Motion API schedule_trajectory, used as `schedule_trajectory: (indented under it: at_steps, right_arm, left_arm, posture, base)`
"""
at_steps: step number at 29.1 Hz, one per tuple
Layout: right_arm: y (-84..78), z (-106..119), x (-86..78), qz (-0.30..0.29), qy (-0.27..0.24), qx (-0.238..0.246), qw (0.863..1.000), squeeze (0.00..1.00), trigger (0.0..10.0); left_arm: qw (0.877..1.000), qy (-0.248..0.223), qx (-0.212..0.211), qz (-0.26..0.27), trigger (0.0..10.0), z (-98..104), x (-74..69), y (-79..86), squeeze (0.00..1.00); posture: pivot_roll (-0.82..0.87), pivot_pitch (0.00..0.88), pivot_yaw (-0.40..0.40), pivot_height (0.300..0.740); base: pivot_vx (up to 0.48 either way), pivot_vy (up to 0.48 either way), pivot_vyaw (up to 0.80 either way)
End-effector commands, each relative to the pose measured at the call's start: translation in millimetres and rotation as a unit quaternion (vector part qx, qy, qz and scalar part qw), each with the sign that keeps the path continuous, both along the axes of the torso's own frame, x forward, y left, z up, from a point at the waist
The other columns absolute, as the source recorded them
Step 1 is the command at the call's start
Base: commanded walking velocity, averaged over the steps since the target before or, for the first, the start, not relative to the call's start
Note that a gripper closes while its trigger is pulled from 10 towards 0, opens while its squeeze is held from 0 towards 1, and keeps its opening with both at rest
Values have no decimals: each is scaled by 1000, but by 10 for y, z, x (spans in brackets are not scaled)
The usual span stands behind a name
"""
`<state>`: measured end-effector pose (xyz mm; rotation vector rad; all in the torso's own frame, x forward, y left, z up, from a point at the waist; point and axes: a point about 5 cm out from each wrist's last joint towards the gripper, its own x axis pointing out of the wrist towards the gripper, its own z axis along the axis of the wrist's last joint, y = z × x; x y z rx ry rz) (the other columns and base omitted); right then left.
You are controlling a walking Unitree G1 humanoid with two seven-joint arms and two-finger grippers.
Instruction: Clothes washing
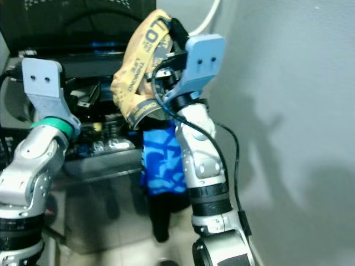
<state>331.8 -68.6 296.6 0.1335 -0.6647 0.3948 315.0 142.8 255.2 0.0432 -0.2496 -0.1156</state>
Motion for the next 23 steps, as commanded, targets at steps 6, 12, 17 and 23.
schedule_trajectory:
  at_steps: [6,12,17,23]
  right_arm:
    - [-16,33,-28,-2,-9,4,1000,0,10000]
    - [-18,33,-29,-3,-9,5,1000,0,10000]
    - [-20,34,-30,-3,-9,5,1000,0,10000]
    - [-1,47,-40,5,-13,0,1000,0,10000]
  left_arm:
    - [1000,5,1,1,10000,-28,-1,-12,0]
    - [1000,-1,3,-5,10000,-4,-5,-40,0]
    - [1000,-1,0,-4,10000,-4,-1,-40,0]
    - [1000,-5,-2,-6,10000,10,-6,-39,0]
  posture:
    - [67,25,19,740]
    - [66,25,20,740]
    - [67,26,20,740]
    - [68,30,18,740]
  base:
    - [0,0,0]
    - [0,0,0]
    - [0,0,0]
    - [0,0,0]
